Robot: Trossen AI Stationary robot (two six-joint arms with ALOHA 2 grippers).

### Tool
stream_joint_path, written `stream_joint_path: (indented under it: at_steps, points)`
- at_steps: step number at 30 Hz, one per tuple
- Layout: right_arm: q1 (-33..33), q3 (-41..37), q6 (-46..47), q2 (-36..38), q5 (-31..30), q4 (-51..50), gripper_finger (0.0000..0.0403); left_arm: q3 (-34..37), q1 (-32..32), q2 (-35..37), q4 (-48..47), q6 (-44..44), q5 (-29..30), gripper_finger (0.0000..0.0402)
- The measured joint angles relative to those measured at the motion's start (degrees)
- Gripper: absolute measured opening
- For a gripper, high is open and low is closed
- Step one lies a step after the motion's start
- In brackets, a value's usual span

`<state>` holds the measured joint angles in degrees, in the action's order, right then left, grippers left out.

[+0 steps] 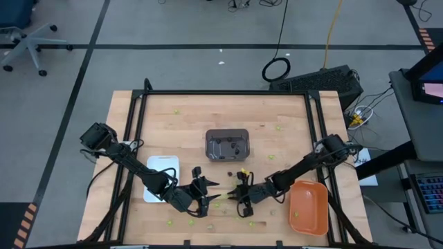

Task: Sort Halloween decoration
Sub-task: Put the white skull toy into the white bin

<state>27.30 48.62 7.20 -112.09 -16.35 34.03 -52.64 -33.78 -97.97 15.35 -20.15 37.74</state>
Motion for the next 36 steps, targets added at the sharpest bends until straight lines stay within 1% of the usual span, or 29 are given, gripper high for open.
stream_joint_path:
  at_steps: [4, 9, 15, 19, 21, 23, 28, 31, 34, 36]
  points:
    - [0.9, 0.1, -2.9, 5.6, 0.0, -3.4, 0.0035, 0.0, 0.0, 0.0, 0.0, 0.0, 0.0, 0.0191]
    - [1.3, 0.1, -3.6, 9.2, 0.0, -4.3, 0.0027, 0.0, 0.0, 0.0, 0.2, 0.0, 0.0, 0.0191]
    - [1.3, 0.1, -3.5, 9.2, 0.0, -4.3, 0.0028, 0.0, 0.0, 0.0, 0.2, 0.1, 0.0, 0.0191]
    - [1.3, 0.1, -3.6, 9.2, 0.7, 0.8, 0.0027, 0.0, 0.0, -1.0, 1.7, 3.8, 0.0, 0.0191]
    - [1.2, 0.1, -3.8, 9.3, 3.3, 4.1, 0.0027, 0.0, -0.2, -1.7, 3.9, 8.3, -0.5, 0.0191]
    - [1.0, 0.1, -3.8, 9.3, 5.4, 6.2, 0.0028, 0.0, -0.8, -2.2, 8.1, 14.7, -0.8, 0.0191]
    - [0.8, 0.1, -2.1, 9.3, 10.2, 10.8, 0.0030, 0.0, -4.5, -2.5, 15.0, 34.8, -0.1, 0.0191]
    - [0.8, 0.1, 0.8, 9.3, 12.3, 13.4, 0.0030, -0.7, -7.0, -2.5, 15.2, 45.7, -0.1, 0.0191]
    - [0.2, 0.1, 4.2, 9.3, 13.8, 16.5, 0.0031, -2.2, -8.2, -2.9, 15.5, 52.3, 0.0, 0.0191]
    - [-0.2, 0.1, 6.2, 9.3, 13.7, 18.1, 0.0031, -3.2, -8.4, -3.2, 15.4, 56.0, 1.6, 0.0191]
